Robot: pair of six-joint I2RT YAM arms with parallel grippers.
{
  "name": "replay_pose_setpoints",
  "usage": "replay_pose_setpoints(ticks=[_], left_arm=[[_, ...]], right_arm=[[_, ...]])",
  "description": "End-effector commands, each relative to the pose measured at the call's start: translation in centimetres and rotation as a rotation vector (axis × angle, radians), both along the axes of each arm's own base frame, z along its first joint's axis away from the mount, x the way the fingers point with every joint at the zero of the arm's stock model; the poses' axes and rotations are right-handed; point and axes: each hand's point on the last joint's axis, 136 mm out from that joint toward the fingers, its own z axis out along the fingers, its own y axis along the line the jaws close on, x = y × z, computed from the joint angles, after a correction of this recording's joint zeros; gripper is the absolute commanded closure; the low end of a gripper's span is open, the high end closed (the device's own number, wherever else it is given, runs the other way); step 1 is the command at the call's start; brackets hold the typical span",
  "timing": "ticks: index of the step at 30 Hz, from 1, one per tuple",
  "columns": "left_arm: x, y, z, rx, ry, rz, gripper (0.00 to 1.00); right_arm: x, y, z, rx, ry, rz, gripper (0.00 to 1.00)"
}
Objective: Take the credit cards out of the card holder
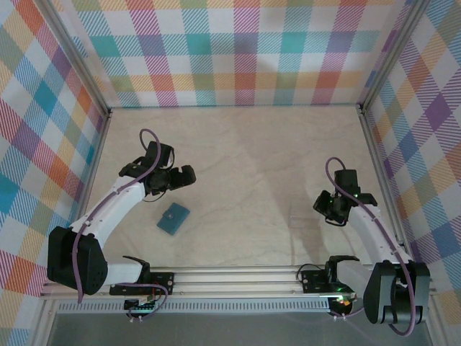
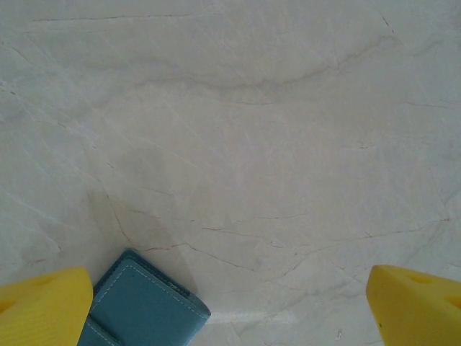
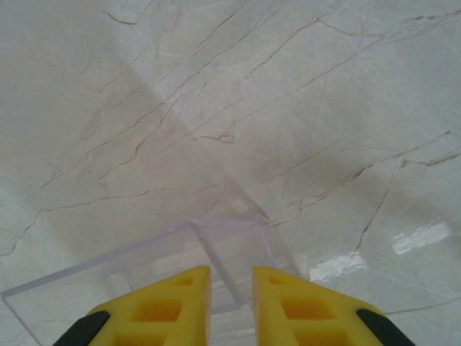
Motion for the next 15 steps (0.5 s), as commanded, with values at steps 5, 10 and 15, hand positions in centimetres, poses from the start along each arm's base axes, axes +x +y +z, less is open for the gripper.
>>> replay_pose_setpoints(ticks=[5, 10, 15], left_arm=[[0.0, -0.8, 0.6, -0.009, 0.01, -0.015, 0.03], [-0.1, -0.7, 0.3, -0.002, 0.018, -0.015, 0.03], [-0.4, -0.5, -0.4, 0.009, 0.03, -0.01, 0.03]], right_arm=[[-1.3, 1.0, -0.5, 0.074, 0.036, -0.009, 0.86], [-1.4, 1.2, -0.2, 0.08, 0.029, -0.006, 0.93], [-1.6, 1.4, 0.3, 0.063, 0.019, 0.01, 1.0]])
